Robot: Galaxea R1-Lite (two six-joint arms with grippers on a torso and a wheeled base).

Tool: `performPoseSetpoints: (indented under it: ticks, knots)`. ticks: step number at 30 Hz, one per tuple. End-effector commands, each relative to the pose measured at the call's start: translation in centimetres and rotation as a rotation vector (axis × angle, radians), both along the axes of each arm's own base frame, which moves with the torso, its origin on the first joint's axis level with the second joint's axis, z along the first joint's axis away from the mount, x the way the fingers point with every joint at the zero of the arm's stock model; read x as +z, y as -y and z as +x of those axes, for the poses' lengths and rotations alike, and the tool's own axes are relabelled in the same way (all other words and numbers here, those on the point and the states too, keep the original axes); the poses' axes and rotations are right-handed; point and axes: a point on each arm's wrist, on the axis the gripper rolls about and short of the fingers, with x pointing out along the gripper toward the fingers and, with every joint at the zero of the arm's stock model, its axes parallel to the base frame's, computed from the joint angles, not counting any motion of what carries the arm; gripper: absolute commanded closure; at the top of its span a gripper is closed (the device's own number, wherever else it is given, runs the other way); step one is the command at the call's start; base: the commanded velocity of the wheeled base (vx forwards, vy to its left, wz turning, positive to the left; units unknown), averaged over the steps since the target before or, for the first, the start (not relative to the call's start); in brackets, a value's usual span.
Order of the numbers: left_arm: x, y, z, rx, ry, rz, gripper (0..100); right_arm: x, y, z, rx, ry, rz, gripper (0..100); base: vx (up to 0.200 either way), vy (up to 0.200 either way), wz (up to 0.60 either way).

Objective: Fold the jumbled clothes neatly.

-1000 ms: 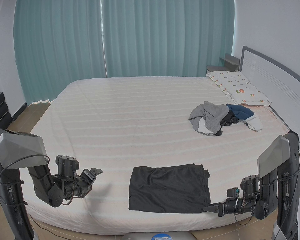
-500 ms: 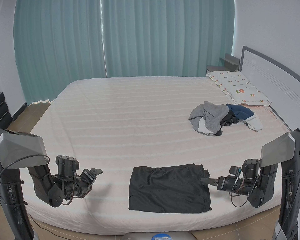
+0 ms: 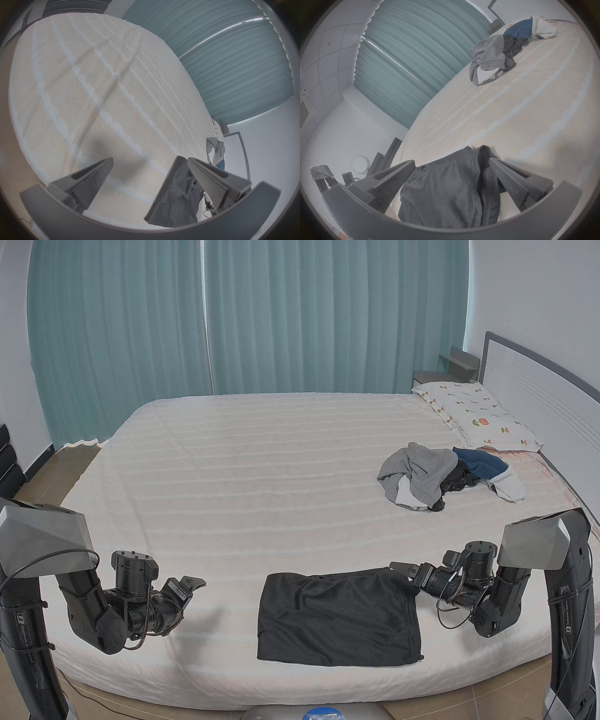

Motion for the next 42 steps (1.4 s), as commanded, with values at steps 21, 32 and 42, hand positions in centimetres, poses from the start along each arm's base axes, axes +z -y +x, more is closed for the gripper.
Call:
performPoseSetpoints:
  ticks: [21,32,42]
  knots:
    - [0.0,0.0,0.0,0.001,0.001,-0.001,0,-0.5,-1.1,2.3,-0.005,-0.111,0.037,0,0.0,0.0,0.0]
    - [0.0,0.0,0.0,0.002,0.001,0.0,0,-0.1,0.1,2.5,-0.045,-0.118,0.042,100,0.0,0.0,0.0]
    - [0.0,0.0,0.0,0.002,-0.002,0.001,0,0.0,2.0,2.8,-0.098,-0.111,0.05,100,0.0,0.0,0.0]
